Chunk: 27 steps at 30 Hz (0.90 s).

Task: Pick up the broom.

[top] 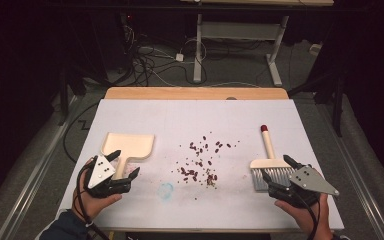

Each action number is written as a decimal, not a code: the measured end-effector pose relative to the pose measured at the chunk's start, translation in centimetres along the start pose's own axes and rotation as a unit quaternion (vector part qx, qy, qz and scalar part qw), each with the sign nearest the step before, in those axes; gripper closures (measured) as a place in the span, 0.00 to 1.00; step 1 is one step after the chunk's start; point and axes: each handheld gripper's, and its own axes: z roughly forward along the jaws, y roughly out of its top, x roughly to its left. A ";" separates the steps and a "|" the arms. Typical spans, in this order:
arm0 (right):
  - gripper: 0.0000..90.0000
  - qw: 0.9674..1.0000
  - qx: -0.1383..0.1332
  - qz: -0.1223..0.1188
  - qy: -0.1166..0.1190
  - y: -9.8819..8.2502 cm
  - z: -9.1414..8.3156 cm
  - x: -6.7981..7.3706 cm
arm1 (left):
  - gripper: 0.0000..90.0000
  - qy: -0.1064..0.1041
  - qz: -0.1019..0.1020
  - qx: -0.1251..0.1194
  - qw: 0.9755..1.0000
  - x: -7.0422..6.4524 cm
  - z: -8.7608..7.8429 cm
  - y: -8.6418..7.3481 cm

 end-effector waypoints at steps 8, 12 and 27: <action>0.28 0.997 0.069 0.031 0.001 -0.3 1.2 -1.8 | 0.22 -0.007 0.020 0.018 1.000 -0.8 0.2 -0.1; 0.29 0.993 0.108 0.046 -0.014 0.8 2.5 -3.2 | 0.22 -0.008 0.019 0.025 0.999 -0.8 0.4 -0.2; 0.40 0.938 0.325 0.122 -0.016 0.6 15.0 -8.5 | 0.22 -0.020 0.026 0.048 0.998 -1.1 1.1 -0.4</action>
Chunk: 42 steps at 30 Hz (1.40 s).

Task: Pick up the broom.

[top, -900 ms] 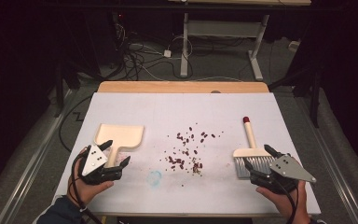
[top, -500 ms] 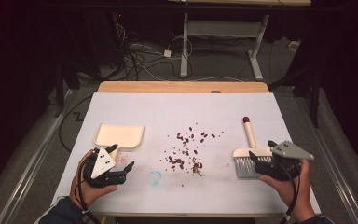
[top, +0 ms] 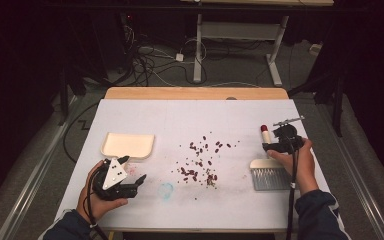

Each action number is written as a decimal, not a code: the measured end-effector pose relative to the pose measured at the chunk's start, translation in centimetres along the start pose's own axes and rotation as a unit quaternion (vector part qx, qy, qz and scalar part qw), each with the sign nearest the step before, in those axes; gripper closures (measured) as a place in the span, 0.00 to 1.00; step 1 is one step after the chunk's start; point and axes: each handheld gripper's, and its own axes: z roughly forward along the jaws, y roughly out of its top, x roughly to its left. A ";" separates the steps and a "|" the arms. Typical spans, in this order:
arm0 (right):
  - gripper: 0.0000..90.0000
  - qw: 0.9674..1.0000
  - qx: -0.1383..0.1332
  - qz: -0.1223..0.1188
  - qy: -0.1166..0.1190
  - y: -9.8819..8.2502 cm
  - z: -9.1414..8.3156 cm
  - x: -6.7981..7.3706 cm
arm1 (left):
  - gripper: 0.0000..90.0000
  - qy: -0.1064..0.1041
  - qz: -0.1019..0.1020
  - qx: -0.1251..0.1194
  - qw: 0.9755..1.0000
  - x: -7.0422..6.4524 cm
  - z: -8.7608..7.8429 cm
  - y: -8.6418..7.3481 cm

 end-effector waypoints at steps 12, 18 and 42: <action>0.73 1.000 -0.021 0.014 0.018 -0.4 1.5 0.0 | 0.22 0.000 0.011 0.011 1.000 -0.3 0.2 0.1; 0.78 0.999 -0.034 -0.009 0.017 -0.6 1.4 0.4 | 0.23 0.000 0.015 0.016 1.000 -0.4 0.3 0.0; 0.78 0.950 -0.302 -0.047 0.071 -5.6 -9.5 2.1 | 0.24 -0.077 -0.028 -0.038 0.996 -2.2 1.4 4.0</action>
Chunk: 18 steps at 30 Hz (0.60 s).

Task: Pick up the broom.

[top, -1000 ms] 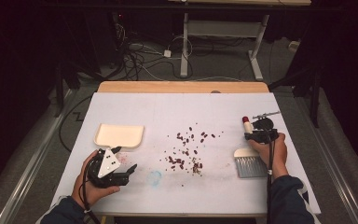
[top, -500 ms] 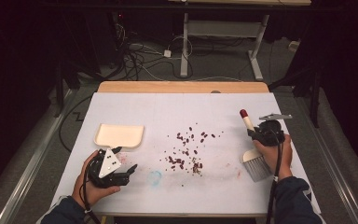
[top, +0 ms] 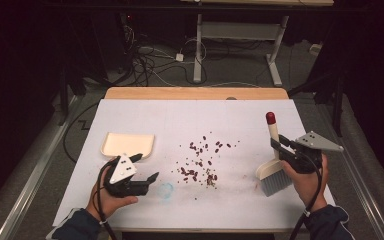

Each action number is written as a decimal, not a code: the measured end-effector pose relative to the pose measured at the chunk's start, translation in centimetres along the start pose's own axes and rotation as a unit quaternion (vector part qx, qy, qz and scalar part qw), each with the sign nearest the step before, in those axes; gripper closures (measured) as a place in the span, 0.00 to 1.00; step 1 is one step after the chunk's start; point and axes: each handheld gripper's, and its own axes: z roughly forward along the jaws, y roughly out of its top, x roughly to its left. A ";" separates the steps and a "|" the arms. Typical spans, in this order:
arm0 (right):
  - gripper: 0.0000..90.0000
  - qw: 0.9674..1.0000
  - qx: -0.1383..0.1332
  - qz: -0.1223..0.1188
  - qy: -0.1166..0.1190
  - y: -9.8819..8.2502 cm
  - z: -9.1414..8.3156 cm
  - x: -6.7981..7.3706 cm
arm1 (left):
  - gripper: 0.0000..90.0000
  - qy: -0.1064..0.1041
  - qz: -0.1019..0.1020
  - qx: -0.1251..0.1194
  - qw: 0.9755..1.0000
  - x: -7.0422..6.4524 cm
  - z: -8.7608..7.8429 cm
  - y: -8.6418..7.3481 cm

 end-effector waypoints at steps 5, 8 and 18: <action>0.78 0.998 -0.051 -0.005 0.022 0.6 -2.2 1.7 | 0.24 -0.094 0.037 -0.028 0.994 -5.2 3.2 4.6; 0.78 0.997 -0.067 -0.012 0.033 1.1 -2.5 2.7 | 0.24 -0.135 0.055 -0.041 0.989 -8.0 5.3 7.0; 0.78 0.994 -0.089 -0.029 0.051 2.3 -2.7 5.8 | 0.30 -0.150 0.057 -0.037 0.986 -12.4 12.2 10.2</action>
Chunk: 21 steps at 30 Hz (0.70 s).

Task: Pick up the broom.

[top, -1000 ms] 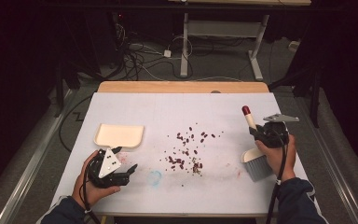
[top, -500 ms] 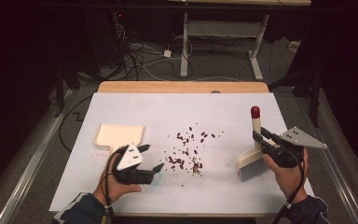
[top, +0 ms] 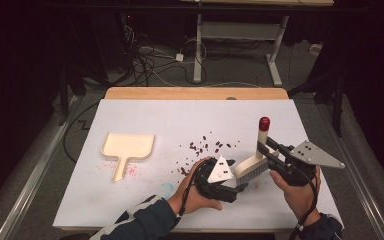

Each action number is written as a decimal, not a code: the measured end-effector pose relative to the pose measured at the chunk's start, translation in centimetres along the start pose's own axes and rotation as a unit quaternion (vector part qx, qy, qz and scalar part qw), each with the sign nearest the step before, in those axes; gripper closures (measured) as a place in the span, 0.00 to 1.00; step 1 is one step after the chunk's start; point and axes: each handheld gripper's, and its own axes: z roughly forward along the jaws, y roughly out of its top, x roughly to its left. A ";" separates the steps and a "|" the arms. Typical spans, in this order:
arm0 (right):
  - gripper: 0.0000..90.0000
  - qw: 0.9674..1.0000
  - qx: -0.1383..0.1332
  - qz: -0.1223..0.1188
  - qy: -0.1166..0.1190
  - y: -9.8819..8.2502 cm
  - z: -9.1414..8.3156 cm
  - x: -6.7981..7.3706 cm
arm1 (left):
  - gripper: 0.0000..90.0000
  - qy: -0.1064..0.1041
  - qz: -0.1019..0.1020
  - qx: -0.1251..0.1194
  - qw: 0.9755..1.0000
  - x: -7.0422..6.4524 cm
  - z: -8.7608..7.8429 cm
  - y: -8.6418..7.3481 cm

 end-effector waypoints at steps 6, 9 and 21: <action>0.78 1.000 -0.013 -0.022 0.015 1.0 0.0 2.6 | 0.54 -0.008 -0.011 -0.021 1.000 0.4 -0.2 0.2; 0.78 0.999 -0.018 -0.026 0.020 1.2 -0.1 3.3 | 0.66 -0.019 -0.015 -0.029 0.999 0.9 -0.9 0.1; 0.65 0.992 -0.028 -0.058 0.107 2.0 -1.0 3.8 | 0.73 -0.055 0.009 0.003 0.998 3.5 -5.6 -0.5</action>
